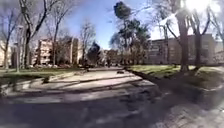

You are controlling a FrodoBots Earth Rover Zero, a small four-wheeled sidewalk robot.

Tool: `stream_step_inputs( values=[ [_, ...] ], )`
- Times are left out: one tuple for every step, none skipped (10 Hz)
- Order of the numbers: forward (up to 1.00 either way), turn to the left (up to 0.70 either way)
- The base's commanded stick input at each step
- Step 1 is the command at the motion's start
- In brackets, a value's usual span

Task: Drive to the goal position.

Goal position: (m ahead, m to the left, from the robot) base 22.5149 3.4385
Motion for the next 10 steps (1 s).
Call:
stream_step_inputs(
  values=[
    [1.00, 0.00],
    [1.00, 0.00],
    [1.00, 0.00],
    [1.00, 0.00],
    [1.00, 0.00],
    [1.00, 0.00],
    [1.00, 0.00],
    [1.00, 0.00],
    [1.00, 0.00],
    [1.00, 0.00]
  ],
)
